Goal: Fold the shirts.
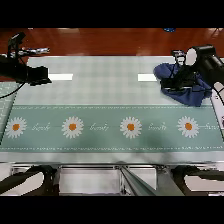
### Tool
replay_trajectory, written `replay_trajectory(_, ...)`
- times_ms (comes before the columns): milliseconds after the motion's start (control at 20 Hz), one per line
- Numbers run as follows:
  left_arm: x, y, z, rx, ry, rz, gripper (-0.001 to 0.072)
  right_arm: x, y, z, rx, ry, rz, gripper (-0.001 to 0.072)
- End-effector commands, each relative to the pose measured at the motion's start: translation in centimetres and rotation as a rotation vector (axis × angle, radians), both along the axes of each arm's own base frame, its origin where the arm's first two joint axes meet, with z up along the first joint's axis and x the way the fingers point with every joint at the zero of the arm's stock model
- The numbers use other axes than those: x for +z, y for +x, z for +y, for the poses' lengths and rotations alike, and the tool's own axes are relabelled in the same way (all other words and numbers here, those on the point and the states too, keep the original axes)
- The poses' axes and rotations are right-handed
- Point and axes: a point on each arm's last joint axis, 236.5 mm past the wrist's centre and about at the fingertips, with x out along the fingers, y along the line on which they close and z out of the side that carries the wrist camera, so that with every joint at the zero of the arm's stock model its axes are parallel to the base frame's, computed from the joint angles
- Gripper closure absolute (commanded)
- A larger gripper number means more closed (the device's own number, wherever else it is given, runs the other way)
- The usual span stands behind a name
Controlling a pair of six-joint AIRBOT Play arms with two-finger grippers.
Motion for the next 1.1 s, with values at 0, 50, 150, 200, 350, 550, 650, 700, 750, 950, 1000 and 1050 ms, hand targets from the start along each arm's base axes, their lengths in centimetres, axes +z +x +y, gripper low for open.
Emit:
replay_trajectory(0, 0.0, 0.0, 0.0, 0.0, 0.0, 0.001, 0.0687, 0.0, 0.0, 0.0, 0.0, 0.0, 0.001, 0.0688)
replay_trajectory(50, 0.0, 0.0, 0.0, 0.0, 0.0, 0.001, 0.0687, 0.0, 0.0, 0.0, 0.0, 0.0, 0.001, 0.0688)
replay_trajectory(150, 0.0, 0.0, 0.0, 0.0, 0.0, 0.001, 0.0687, 0.0, 0.0, 0.0, 0.0, 0.0, 0.001, 0.0688)
replay_trajectory(200, 0.0, 0.0, 0.0, 0.0, 0.0, 0.001, 0.0687, 0.0, 0.0, 0.0, 0.0, 0.0, 0.001, 0.0688)
replay_trajectory(350, 0.0, 0.0, 0.0, 0.001, 0.0, 0.001, 0.0687, 0.0, 0.0, 0.0, 0.0, 0.0, 0.001, 0.0688)
replay_trajectory(550, 0.0, 0.0, 0.0, 0.001, 0.0, 0.001, 0.0687, 0.0, 0.0, 0.0, 0.0, 0.0, 0.001, 0.0688)
replay_trajectory(650, 0.3, 1.2, 0.3, 0.017, 0.003, -0.047, 0.0687, 0.0, 0.0, 0.0, -0.001, 0.0, 0.0, 0.0688)
replay_trajectory(700, 0.7, 2.3, 0.5, 0.034, 0.005, -0.093, 0.0687, 0.1, 0.6, 0.1, -0.001, 0.004, -0.027, 0.0688)
replay_trajectory(750, 1.0, 3.1, 0.7, 0.049, 0.007, -0.129, 0.0687, 0.3, 1.8, 0.3, 0.004, 0.012, -0.078, 0.0688)
replay_trajectory(950, 2.8, 6.2, 1.3, 0.105, 0.001, -0.269, 0.0687, 1.1, 5.0, 0.7, 0.022, 0.024, -0.215, 0.0687)
replay_trajectory(1000, 3.2, 7.0, 1.6, 0.119, 0.004, -0.303, 0.0686, 1.5, 6.0, 0.4, 0.023, 0.013, -0.263, 0.068)
replay_trajectory(1050, 3.4, 7.6, 1.8, 0.13, 0.008, -0.327, 0.0686, 2.1, 7.2, -0.4, 0.011, -0.018, -0.317, 0.0547)
